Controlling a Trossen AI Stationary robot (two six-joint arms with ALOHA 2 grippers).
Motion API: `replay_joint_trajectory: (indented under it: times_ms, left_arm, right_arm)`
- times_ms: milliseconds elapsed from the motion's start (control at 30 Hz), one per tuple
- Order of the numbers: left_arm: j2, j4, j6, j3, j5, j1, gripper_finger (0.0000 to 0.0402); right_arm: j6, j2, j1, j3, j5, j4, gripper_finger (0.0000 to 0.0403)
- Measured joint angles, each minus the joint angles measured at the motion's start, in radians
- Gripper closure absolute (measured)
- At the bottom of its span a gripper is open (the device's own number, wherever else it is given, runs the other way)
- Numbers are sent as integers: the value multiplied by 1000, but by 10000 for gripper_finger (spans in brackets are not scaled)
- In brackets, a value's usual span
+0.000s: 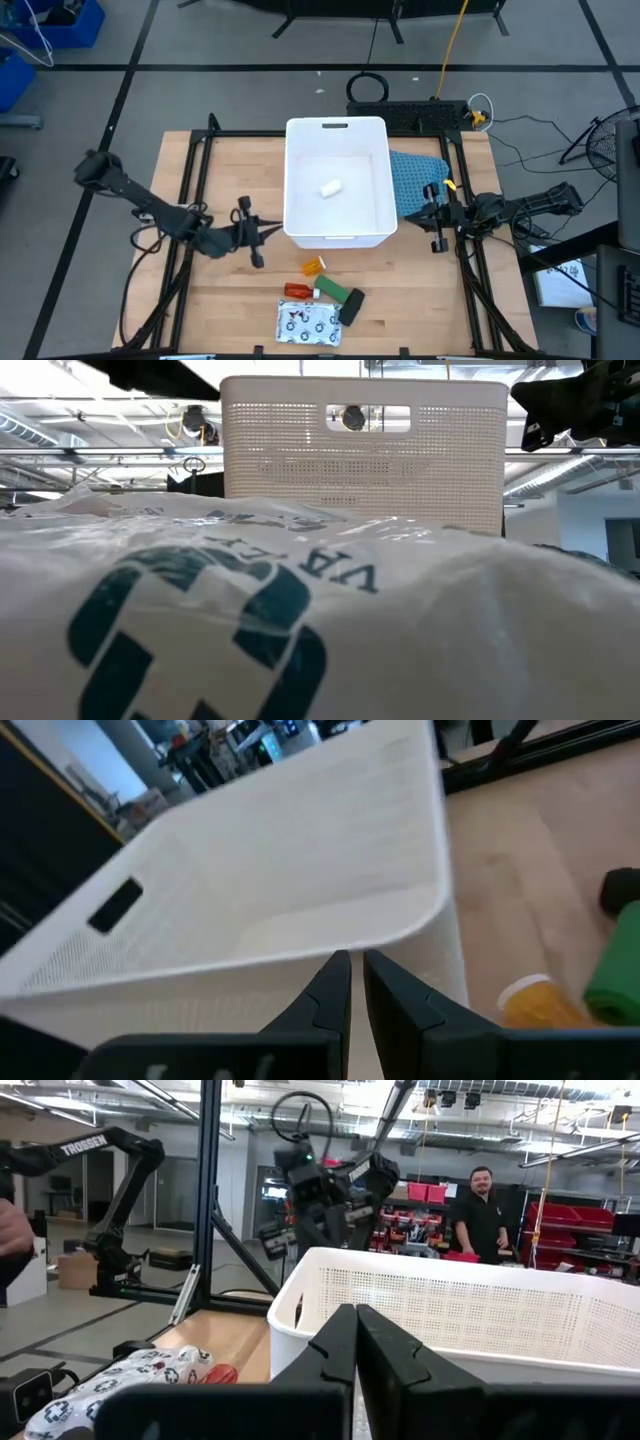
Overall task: Pick & place medical supplies in basket/bin
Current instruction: Adjust the white bin on the table
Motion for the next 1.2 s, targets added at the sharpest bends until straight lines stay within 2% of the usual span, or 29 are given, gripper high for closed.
replay_joint_trajectory:
  times_ms: [200,333,467,533,700,867,1033,1133,1200]
  left_arm:
    - [-1,-4,27,30,-92,-45,366]
    - [-25,-11,32,30,-106,-67,366]
    - [-47,-53,34,30,-146,-101,366]
    - [-58,-83,34,30,-189,-128,366]
    - [-82,-128,13,30,-260,-189,366]
    - [-87,-191,-40,25,-297,-203,366]
    - [-133,-202,-128,-77,-371,-154,366]
    - [-220,-196,-188,-144,-368,-112,366]
    - [-287,-186,-219,-185,-365,-94,366]
  right_arm:
    - [-1,0,0,0,0,0,403]
    - [15,32,0,0,13,-3,403]
    - [23,71,0,1,169,7,403]
    - [24,77,0,7,205,7,403]
    - [24,78,2,29,180,14,403]
    - [24,79,2,31,170,32,403]
    - [5,86,5,76,21,53,403]
    - [-7,112,26,141,42,-36,403]
    - [-20,139,43,194,99,-116,403]
